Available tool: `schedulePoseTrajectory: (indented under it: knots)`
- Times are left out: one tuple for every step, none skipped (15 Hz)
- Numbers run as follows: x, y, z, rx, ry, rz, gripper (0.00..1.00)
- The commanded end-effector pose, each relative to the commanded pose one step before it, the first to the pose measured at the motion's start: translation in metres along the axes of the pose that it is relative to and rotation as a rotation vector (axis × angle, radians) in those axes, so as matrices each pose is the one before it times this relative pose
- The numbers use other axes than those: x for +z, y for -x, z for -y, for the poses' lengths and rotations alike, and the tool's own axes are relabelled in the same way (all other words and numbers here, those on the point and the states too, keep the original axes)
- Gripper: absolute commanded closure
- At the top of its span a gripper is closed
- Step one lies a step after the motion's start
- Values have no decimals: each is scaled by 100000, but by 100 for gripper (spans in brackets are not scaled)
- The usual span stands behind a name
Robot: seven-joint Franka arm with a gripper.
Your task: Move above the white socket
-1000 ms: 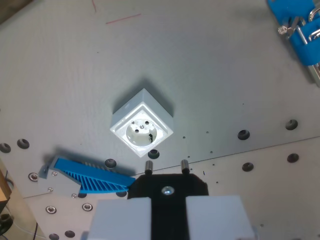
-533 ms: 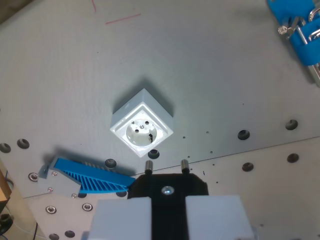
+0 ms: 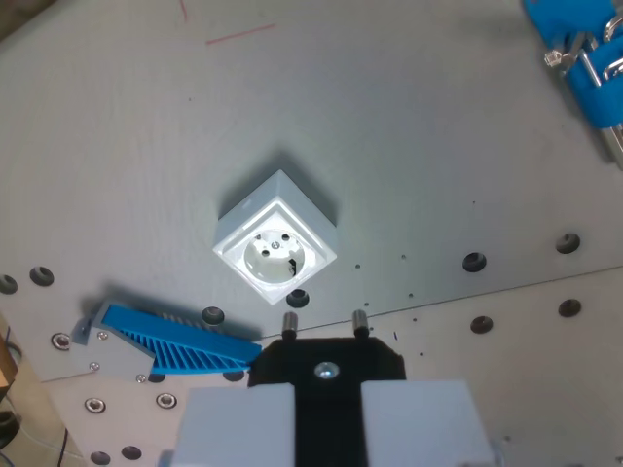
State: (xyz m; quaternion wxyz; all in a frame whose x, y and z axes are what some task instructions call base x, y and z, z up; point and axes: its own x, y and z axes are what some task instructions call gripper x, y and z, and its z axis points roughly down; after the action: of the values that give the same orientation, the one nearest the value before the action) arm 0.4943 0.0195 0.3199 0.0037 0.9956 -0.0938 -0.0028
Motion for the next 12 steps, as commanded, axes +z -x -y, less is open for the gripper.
schedulePoseTrajectory:
  knots:
    - [868,541,-19,-7972,-1046,-3729,100]
    - [254,132,30,-1092,-161,-712,100]
    - [277,139,41,-1369,-161,-682,100]
    - [298,145,51,-1565,-106,-623,100]
    - [321,152,59,-1231,-49,-454,100]
    - [342,160,66,-1539,-52,-311,100]
    - [363,170,69,-1670,-9,-204,100]
    - [379,177,70,-1472,-4,-353,100]
    - [394,185,74,-1880,21,-190,100]
    - [330,163,65,-1667,6,-188,100]
    - [339,176,72,-1445,78,64,100]
    - [349,191,80,-1999,12,-123,100]
